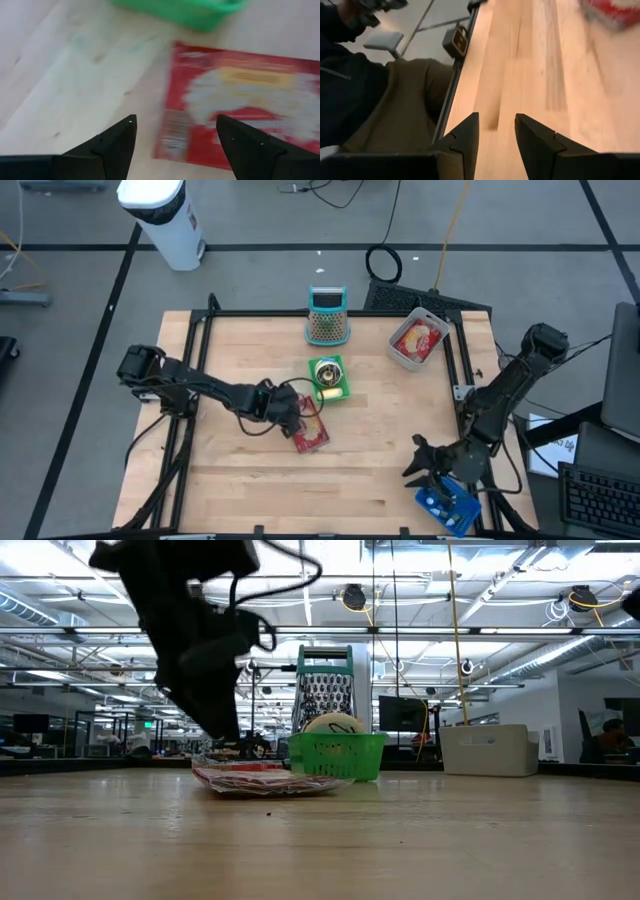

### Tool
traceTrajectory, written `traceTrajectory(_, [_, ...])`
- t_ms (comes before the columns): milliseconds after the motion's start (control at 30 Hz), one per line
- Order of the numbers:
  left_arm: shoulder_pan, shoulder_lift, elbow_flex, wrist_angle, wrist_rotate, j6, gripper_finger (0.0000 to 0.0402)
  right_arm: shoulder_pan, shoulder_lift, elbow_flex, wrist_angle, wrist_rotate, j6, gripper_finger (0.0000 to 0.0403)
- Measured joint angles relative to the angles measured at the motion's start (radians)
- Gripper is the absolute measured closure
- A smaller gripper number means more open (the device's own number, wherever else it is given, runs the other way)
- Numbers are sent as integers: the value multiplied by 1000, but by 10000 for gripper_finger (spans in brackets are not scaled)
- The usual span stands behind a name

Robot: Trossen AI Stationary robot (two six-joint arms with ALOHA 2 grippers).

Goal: Pick & Place Food Item
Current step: Put the red popcorn bag into the gray bin

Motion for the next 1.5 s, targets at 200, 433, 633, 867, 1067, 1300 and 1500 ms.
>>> traceTrajectory(200, [69, 0, -68, -1, -4, -35, 131, -54, 0, 0, 54, -6, -68, 289])
traceTrajectory(433, [162, 0, -137, 114, 173, 87, 131, -76, 0, 0, 64, -74, -65, 294])
traceTrajectory(633, [212, -6, -195, 231, 305, 123, 131, -77, 0, 0, 64, -80, -68, 296])
traceTrajectory(867, [216, -21, -198, 222, 360, 152, 131, -77, 0, 0, 64, -82, -68, 298])
traceTrajectory(1067, [212, -75, -199, 242, 471, 172, 131, -76, 0, 0, 64, -82, -68, 302])
traceTrajectory(1300, [202, -63, -202, 237, 521, 136, 131, -76, 0, 0, 64, -82, -68, 303])
traceTrajectory(1500, [195, -56, -247, 314, 520, 42, 131, -76, 0, 0, 63, -81, -68, 303])
